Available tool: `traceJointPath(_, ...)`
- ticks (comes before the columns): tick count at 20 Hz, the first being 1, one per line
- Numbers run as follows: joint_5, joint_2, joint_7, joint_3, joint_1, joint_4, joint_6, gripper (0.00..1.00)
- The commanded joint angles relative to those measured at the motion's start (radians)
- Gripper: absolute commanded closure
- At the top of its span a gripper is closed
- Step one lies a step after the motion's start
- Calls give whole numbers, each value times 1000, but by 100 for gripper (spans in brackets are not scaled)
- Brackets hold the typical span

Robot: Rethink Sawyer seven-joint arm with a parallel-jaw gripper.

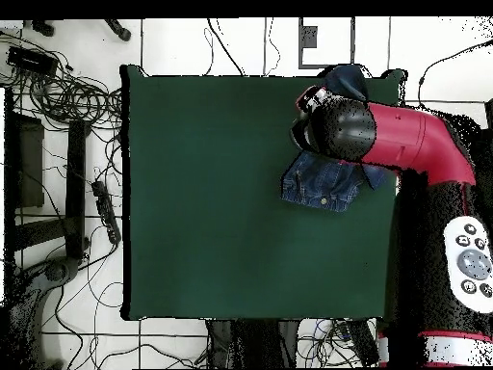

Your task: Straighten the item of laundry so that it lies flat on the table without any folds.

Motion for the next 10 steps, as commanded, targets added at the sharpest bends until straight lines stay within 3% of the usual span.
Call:
traceJointPath(1, 52, 66, 196, -22, 53, 234, -115, 0)
traceJointPath(10, 78, 57, 206, -77, 92, 299, -196, 0)
